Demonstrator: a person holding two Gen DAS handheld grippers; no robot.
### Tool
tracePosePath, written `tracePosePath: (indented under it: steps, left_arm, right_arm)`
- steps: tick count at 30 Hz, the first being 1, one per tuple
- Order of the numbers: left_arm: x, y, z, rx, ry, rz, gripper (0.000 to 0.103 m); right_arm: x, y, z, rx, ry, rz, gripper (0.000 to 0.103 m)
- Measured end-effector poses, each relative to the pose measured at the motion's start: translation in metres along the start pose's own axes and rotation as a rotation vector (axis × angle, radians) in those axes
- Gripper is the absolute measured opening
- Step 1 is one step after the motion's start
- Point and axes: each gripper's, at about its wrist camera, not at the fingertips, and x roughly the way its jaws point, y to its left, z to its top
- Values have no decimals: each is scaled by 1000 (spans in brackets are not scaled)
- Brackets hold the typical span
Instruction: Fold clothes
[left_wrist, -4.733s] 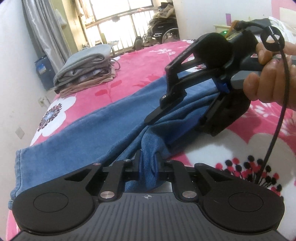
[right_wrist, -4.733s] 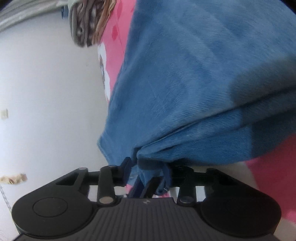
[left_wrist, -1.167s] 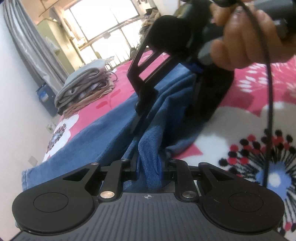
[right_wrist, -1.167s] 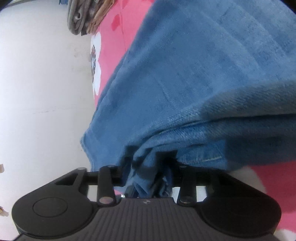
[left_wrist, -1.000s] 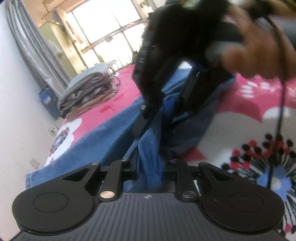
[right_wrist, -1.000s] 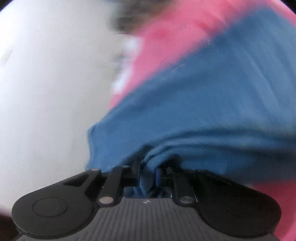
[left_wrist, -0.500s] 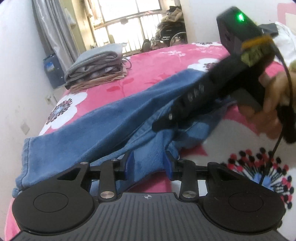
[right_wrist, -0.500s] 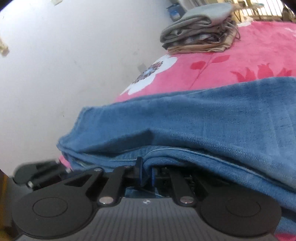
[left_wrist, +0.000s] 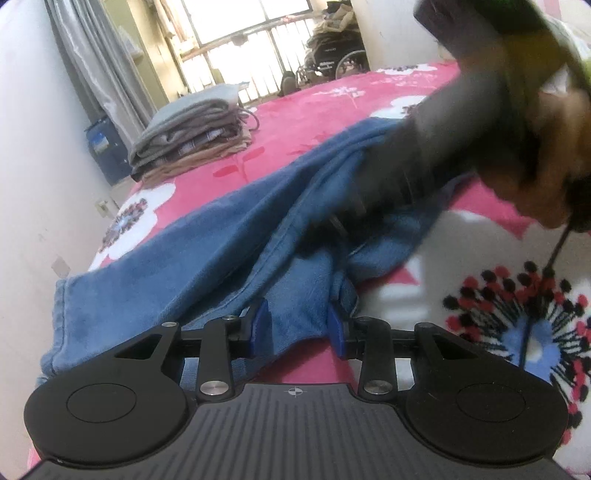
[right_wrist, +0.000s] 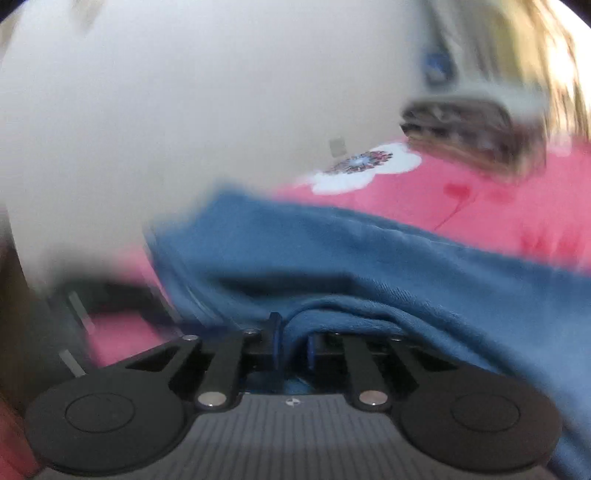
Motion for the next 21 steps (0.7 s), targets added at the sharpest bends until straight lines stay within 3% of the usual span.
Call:
tracePosePath:
  steps: [3, 8, 10, 14, 21]
  left_arm:
    - [-1, 1, 0, 1, 3, -8, 35]
    - [-8, 10, -2, -37, 6, -42, 35]
    - [-11, 11, -2, -34, 5, -46, 35]
    - [-19, 16, 2, -65, -2, -61, 35]
    - [-19, 11, 26, -67, -80, -110, 36]
  right_arm:
    - [3, -11, -5, 116, 9, 11, 15]
    - [-17, -34, -3, 387, 68, 50, 42]
    - [-32, -38, 0, 429, 82, 57, 43]
    - [-64, -28, 8, 309, 51, 14, 43]
    - [-75, 5, 15, -162, 49, -249, 43]
